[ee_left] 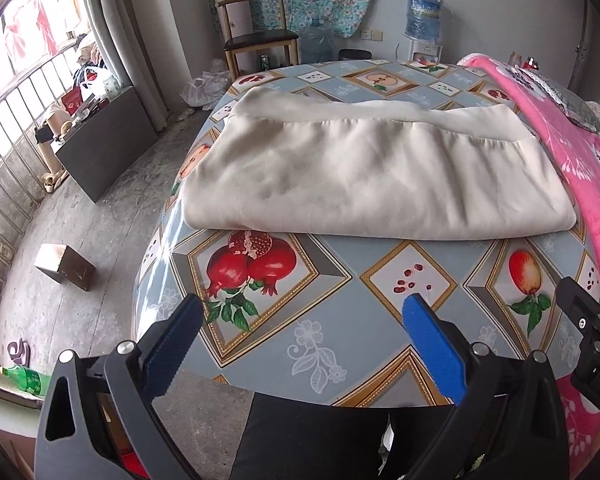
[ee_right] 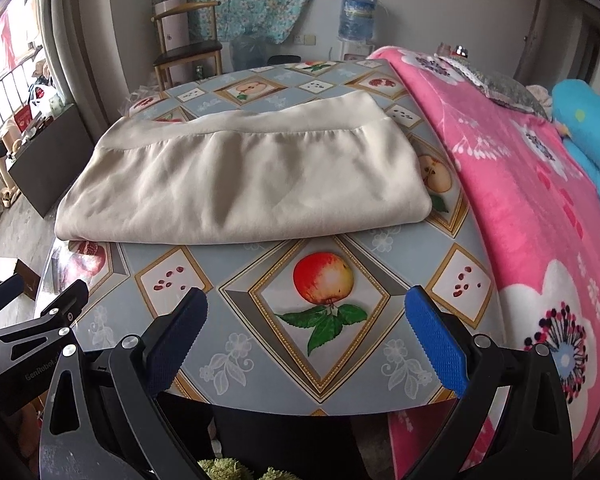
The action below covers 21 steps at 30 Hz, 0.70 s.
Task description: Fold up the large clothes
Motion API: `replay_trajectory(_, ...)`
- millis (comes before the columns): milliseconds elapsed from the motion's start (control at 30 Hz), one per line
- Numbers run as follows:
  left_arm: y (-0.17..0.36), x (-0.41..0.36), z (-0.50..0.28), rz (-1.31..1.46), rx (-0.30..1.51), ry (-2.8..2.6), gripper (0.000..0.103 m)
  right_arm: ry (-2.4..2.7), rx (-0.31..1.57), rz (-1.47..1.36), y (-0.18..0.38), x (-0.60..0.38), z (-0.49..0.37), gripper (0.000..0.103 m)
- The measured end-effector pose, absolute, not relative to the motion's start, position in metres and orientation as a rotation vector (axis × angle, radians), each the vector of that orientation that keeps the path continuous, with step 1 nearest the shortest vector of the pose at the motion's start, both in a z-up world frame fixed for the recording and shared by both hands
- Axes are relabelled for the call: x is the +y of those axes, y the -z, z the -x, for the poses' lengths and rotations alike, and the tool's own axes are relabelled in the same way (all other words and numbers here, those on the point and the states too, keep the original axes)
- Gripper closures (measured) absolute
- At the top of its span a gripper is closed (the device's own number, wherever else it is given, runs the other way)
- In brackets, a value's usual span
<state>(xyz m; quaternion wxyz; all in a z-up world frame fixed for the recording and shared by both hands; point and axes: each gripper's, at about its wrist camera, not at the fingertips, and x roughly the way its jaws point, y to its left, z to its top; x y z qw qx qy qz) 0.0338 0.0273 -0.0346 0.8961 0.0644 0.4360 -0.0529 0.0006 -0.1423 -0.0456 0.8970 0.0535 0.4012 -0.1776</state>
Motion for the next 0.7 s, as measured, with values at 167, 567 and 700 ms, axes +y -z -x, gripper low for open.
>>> replay_trajectory(167, 0.035, 0.022, -0.034, -0.154, 0.899, 0.118, 0.005, 0.372, 0.84, -0.112, 0.047, -0.144, -0.003, 0.007)
replay_trajectory(567, 0.036, 0.014, -0.033, -0.159, 0.904, 0.146, 0.005, 0.386, 0.841, -0.126, 0.047, -0.149, -0.002, 0.007)
replay_trajectory(700, 0.037, 0.013, -0.032, -0.155, 0.91, 0.156, 0.005, 0.388, 0.84, -0.125, 0.047, -0.15, -0.001, 0.007)
